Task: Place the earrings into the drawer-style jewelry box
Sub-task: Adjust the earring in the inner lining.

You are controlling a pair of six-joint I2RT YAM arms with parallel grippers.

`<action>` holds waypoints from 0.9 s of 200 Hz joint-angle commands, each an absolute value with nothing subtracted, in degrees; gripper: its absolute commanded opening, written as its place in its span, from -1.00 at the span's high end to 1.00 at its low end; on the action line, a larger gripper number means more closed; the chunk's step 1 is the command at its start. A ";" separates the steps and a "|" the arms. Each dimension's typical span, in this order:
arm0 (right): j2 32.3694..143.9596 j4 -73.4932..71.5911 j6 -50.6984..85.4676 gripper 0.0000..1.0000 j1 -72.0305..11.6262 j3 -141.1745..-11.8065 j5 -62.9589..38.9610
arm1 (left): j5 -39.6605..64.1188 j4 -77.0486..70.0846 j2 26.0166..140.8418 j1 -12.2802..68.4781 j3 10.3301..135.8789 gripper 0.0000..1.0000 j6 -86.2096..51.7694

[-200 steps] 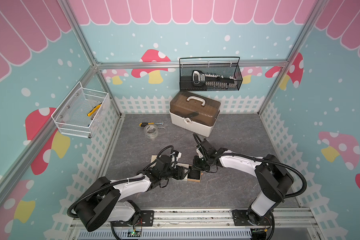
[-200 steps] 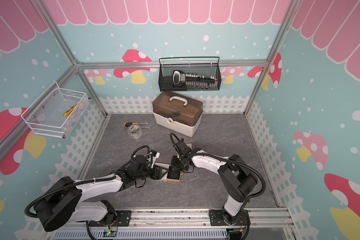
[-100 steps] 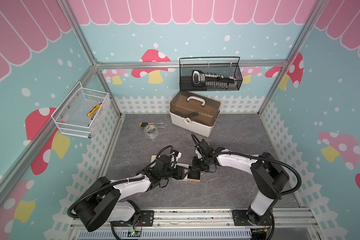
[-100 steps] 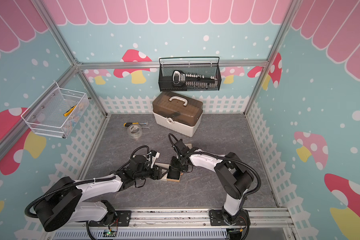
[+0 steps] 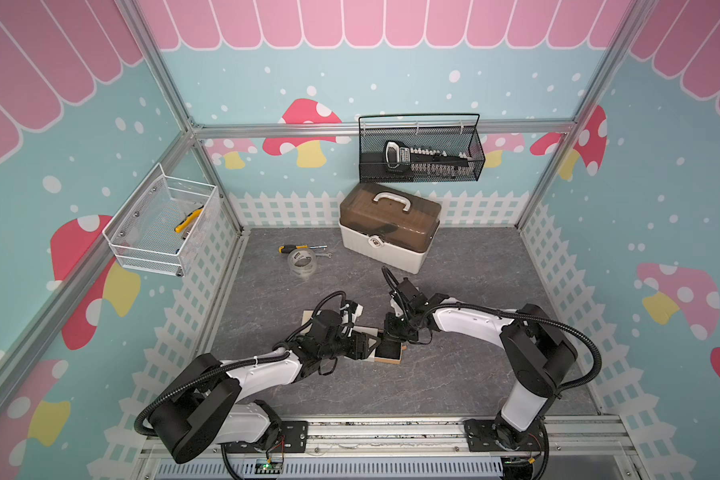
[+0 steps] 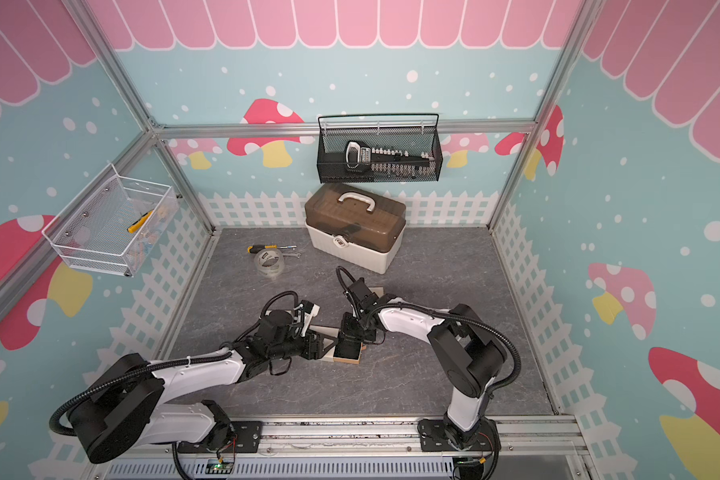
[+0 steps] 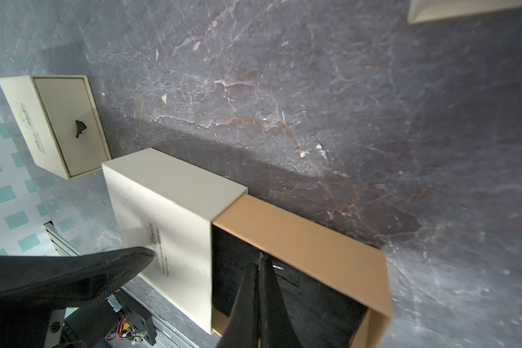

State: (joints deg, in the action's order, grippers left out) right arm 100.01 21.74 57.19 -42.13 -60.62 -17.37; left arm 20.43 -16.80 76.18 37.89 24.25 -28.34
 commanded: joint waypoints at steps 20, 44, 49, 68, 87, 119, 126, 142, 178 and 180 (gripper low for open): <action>99.76 23.04 57.39 0.98 -42.71 -61.39 -16.02 | 21.18 -17.62 75.51 37.44 23.88 -0.38 -28.52; 99.99 23.12 57.22 0.79 -42.71 -61.74 -16.17 | 21.16 -17.63 75.52 37.47 23.83 -0.37 -28.48; 100.08 23.12 57.22 0.76 -42.70 -61.79 -16.33 | 21.18 -17.60 75.52 37.49 23.82 -0.37 -28.48; 100.50 23.04 57.13 0.73 -42.71 -62.04 -16.40 | 21.24 -17.63 75.46 37.45 23.81 -0.37 -28.39; 101.02 23.05 56.95 0.73 -42.71 -62.38 -16.57 | 21.18 -17.56 75.41 37.49 23.90 -0.37 -28.39; 101.73 23.04 56.95 0.73 -42.71 -62.67 -16.72 | 21.22 -17.57 75.49 37.48 23.80 -0.37 -28.39; 101.86 23.06 56.95 0.74 -42.66 -62.75 -16.70 | 21.13 -17.50 75.46 37.44 23.87 -0.37 -28.43; 102.21 23.09 56.88 0.75 -42.71 -62.84 -16.70 | 21.19 -17.51 75.43 37.48 23.88 -0.37 -28.39; 102.66 23.08 56.95 0.78 -42.71 -62.84 -16.72 | 21.24 -17.51 75.49 37.44 23.78 -0.36 -28.30; 102.66 23.11 56.95 0.78 -42.71 -62.84 -16.70 | 21.26 -17.50 75.50 37.44 23.83 -0.36 -28.30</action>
